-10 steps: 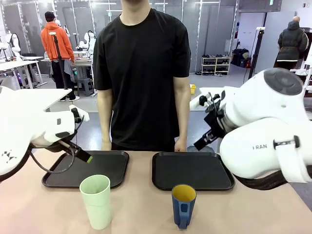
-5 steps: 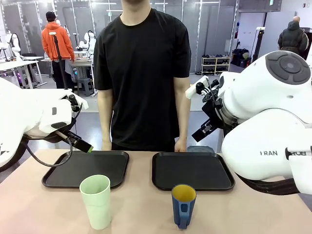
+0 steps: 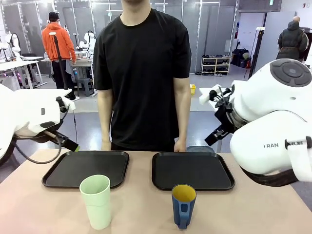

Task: Sort and store the cups by type.
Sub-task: Pick up the Reusable plastic cup.

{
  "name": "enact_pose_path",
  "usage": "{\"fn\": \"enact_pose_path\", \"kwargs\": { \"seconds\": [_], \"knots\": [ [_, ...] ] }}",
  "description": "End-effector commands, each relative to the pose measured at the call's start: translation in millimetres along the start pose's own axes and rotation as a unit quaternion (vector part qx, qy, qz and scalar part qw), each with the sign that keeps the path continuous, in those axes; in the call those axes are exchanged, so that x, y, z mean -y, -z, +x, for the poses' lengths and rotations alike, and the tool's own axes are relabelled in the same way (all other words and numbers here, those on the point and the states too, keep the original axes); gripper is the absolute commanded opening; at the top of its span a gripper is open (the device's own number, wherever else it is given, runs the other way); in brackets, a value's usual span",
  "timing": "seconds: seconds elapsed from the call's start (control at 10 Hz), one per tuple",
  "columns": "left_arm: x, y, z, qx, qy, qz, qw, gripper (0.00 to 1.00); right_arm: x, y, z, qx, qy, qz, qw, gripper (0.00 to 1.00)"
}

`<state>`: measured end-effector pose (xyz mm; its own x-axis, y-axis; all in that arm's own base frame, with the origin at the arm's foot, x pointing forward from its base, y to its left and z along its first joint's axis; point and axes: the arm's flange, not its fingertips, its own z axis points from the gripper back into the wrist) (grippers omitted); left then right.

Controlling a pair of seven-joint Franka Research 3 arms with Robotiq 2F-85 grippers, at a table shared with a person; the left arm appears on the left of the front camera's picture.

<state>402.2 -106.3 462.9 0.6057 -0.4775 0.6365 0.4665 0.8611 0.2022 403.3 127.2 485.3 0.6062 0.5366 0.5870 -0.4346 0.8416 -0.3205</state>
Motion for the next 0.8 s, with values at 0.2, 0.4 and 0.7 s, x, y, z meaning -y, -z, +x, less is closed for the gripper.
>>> {"fn": "enact_pose_path", "kwargs": {
  "seconds": [0.2, 0.4, 0.7],
  "knots": [
    [-68.7, 42.6, -14.3, -0.044, -0.049, -0.013, 0.998, 1.0, 51.5, 59.0, 7.8, -0.074, 0.053, 0.004, 0.996, 1.0],
    [-77.9, 51.4, -10.9, -0.058, -0.072, -0.005, 0.996, 1.0, 61.2, 70.7, 7.2, -0.091, 0.068, 0.013, 0.993, 1.0],
    [-79.5, 55.3, -10.4, -0.068, -0.091, 0.001, 0.994, 1.0, 65.3, 74.8, 2.7, -0.101, 0.078, 0.006, 0.992, 1.0]
  ]
}}
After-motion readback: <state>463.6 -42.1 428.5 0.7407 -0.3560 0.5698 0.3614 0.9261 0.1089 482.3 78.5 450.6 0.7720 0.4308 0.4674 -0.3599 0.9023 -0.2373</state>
